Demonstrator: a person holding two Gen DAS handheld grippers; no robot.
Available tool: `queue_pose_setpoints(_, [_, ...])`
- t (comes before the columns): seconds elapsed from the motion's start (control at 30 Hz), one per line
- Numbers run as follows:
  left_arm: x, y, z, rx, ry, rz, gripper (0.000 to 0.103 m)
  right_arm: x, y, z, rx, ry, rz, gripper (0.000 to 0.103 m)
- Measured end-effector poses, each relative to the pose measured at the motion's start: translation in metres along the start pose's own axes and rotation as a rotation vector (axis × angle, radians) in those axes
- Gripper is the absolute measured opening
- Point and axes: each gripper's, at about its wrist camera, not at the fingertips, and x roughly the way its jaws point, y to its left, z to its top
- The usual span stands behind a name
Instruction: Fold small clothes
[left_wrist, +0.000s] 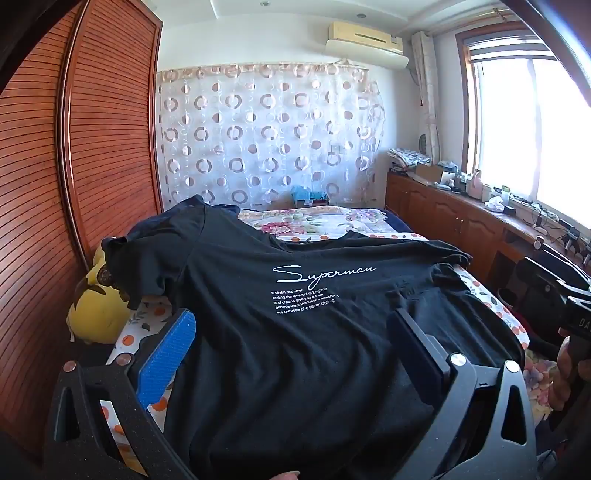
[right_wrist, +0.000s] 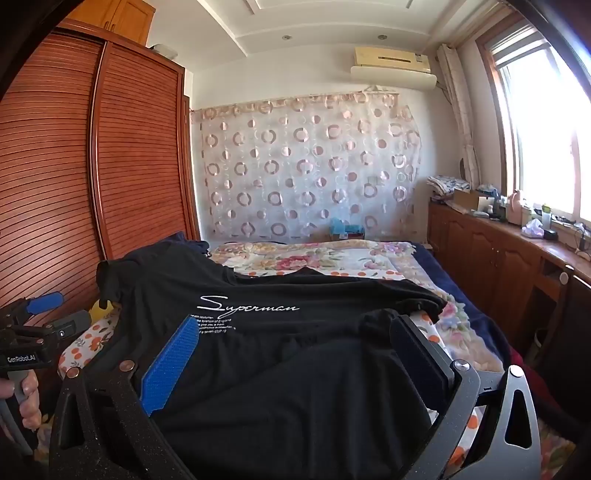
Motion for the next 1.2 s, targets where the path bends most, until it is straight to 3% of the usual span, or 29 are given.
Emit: queue_pose_setpoints(1.2, [-0.0011,-0.0021,-0.0002,0.019,-0.012,0.007,0.103,0.0008,-0.0010,-0.0006,0.008,0.005,0.000,0.103])
